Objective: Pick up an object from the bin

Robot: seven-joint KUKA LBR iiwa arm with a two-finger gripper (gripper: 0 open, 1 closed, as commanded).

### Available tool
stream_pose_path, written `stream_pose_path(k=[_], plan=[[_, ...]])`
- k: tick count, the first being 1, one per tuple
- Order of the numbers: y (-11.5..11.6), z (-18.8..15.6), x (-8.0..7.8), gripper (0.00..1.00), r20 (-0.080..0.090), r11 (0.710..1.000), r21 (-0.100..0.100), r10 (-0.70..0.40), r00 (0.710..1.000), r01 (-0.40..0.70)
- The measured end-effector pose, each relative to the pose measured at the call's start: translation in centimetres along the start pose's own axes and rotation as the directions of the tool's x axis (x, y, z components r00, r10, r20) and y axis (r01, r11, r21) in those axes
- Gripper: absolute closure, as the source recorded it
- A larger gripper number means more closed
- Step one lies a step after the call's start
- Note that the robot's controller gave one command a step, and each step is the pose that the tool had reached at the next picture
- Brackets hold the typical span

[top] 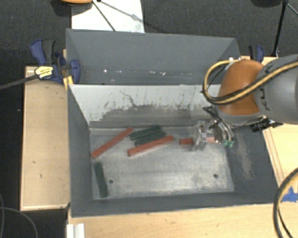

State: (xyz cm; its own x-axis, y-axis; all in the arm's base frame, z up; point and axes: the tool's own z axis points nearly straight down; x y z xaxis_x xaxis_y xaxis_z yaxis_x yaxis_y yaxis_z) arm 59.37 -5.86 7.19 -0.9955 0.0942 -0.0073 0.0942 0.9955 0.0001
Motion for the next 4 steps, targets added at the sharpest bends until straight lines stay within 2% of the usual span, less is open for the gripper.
stream_pose_path(k=[1,2,3,4], plan=[[0.0,0.0,0.0,1.00,0.000,1.000,0.000,-0.001,1.000,0.001],[-3.3,-18.5,-0.4,1.00,0.003,1.000,0.001,0.005,1.000,-0.005],[-3.2,-18.2,-0.3,1.00,-0.003,1.000,0.000,0.003,1.000,-0.003],[0.2,-9.1,4.0,0.00,-0.008,0.994,0.000,0.111,0.994,-0.111]])
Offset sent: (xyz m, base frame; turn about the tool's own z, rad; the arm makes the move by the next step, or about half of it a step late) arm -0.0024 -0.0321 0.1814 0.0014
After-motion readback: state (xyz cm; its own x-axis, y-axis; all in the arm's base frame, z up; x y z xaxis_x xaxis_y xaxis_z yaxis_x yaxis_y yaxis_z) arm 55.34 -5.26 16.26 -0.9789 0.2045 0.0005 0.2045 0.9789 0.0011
